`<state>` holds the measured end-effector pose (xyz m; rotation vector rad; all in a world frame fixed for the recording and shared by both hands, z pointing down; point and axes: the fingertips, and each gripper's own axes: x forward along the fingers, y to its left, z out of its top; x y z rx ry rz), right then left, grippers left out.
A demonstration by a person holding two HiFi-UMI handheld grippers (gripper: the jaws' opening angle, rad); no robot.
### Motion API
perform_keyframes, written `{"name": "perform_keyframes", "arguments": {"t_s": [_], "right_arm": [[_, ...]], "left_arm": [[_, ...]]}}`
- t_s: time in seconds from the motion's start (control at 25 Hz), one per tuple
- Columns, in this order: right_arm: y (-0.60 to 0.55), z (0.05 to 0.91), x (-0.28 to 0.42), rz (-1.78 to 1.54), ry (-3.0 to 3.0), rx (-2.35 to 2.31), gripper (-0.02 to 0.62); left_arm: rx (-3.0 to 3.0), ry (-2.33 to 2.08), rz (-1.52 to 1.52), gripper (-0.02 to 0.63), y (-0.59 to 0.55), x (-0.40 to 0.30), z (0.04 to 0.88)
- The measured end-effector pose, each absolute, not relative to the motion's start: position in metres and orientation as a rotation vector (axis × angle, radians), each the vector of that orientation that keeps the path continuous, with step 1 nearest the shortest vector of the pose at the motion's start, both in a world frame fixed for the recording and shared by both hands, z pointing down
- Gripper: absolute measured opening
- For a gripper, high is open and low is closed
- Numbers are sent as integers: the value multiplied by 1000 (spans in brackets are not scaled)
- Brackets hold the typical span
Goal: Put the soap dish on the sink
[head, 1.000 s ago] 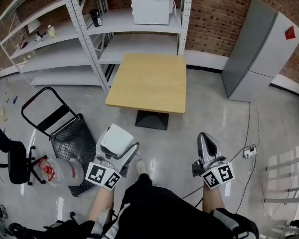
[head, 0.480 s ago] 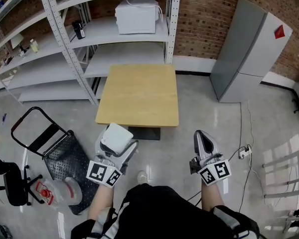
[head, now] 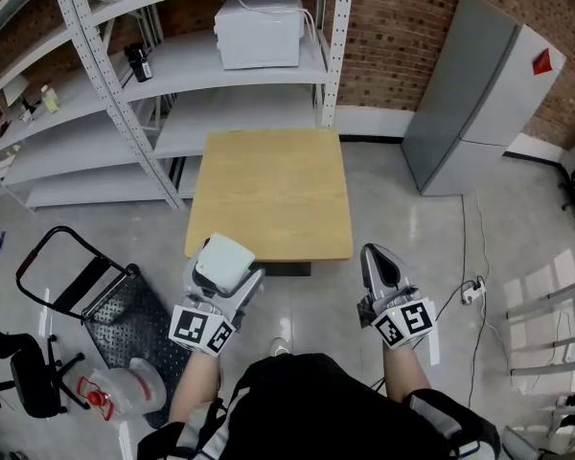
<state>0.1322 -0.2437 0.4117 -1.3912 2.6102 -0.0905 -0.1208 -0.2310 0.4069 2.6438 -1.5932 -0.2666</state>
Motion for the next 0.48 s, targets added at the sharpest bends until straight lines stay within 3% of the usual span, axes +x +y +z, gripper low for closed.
{"name": "perform_keyframes", "arguments": {"t_s": [0.48], "right_arm": [[-297, 440, 92, -125, 2682, -1443, 6]], "left_arm": [[2618, -1584, -239, 509, -281, -166, 432]]}}
